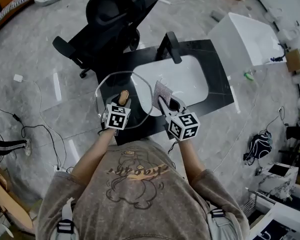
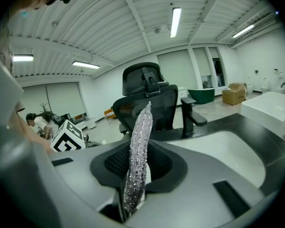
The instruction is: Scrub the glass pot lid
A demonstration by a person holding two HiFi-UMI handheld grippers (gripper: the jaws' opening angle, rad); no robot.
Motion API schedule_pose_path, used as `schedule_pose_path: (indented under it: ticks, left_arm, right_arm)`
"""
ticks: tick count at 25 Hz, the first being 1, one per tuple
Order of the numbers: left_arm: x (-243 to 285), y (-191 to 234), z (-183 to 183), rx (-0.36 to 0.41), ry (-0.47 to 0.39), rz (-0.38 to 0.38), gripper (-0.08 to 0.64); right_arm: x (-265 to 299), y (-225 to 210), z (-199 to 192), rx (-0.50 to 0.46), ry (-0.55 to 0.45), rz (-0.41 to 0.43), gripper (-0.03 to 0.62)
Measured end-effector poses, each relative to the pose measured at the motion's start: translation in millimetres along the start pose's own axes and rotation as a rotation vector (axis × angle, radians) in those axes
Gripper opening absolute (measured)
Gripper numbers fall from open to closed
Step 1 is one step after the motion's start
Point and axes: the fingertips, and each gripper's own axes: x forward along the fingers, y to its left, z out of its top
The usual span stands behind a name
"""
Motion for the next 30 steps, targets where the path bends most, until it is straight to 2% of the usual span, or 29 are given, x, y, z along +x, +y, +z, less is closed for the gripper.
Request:
schedule_pose_path:
  ticks: [4, 8, 13, 17, 19, 22, 26, 30]
  left_arm:
    - [-1, 0, 0, -0.002, 0.0, 0.03, 0.193]
    - [0, 1, -2, -0.048, -0.01, 0.065, 0.189]
    - [1, 4, -2, -0.102, -0.038, 0.117, 0.187]
    - [-1, 4, -2, -0.122, -0.053, 0.159, 0.187]
    - [-1, 6, -2, -0.129, -0.058, 0.182, 0.187]
    - [-1, 5, -3, -0.147, -0.054, 0.192, 0.189]
    - [-1, 5, -3, -0.155, -0.048, 0.204, 0.189]
    - [-1, 5, -3, -0.154, -0.042, 0.202, 0.189]
  right_arm:
    - [54, 11, 16, -0.121, 0.07, 0.163, 0.084]
    - [117, 49, 22, -0.277, 0.19, 0.399, 0.084]
    - [177, 108, 2, -0.516, 0.416, 0.712, 0.084]
    - [191, 151, -36, -0.707, 0.637, 0.969, 0.083]
    - [192, 168, -55, -0.799, 0.743, 1.068, 0.083]
    - [191, 185, -79, -0.871, 0.866, 1.164, 0.083]
    - [187, 196, -102, -0.958, 0.982, 1.233, 0.083]
    - [186, 212, -111, -0.93, 1.033, 1.265, 0.082]
